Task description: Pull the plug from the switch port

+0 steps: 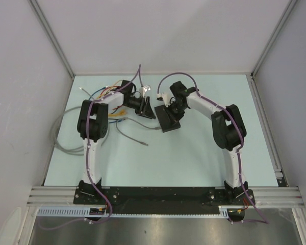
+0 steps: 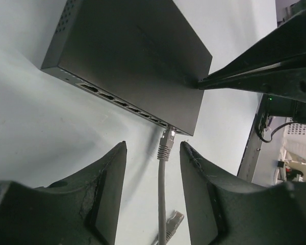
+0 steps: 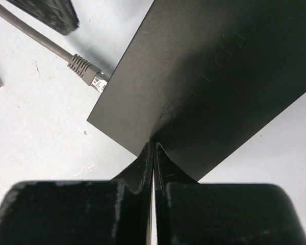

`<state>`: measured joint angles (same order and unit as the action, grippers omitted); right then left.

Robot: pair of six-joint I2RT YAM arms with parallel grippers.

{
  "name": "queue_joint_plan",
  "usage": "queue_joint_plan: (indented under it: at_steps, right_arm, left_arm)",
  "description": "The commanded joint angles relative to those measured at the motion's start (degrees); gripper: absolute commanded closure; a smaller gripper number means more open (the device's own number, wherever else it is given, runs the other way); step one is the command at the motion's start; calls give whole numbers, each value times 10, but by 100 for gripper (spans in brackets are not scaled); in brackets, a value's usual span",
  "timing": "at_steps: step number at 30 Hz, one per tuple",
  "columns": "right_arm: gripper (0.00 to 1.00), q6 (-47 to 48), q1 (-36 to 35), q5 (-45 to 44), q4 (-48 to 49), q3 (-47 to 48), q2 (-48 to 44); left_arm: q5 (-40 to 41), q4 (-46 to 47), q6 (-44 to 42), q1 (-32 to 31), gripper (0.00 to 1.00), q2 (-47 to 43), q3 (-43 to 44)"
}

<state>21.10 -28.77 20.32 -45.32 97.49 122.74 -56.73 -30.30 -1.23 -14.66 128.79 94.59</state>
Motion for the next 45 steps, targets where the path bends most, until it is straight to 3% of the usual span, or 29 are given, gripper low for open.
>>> queue_joint_plan:
  at_steps: [1, 18, 28, 45]
  right_arm:
    - [100, 17, 5, -49, -37, -40, 27]
    - [100, 13, -1, -41, -41, -45, 36]
    - [100, 10, -8, -41, -41, -37, 43]
    - [100, 13, -20, -46, -36, -34, 44]
  left_arm:
    - [-40, -9, -27, -12, 50, 15, 24]
    - [-66, -19, -18, -45, 57, 68, 17]
    - [-81, -91, -76, -50, 60, 92, 42]
    - [-39, -90, -68, -59, 67, 99, 61]
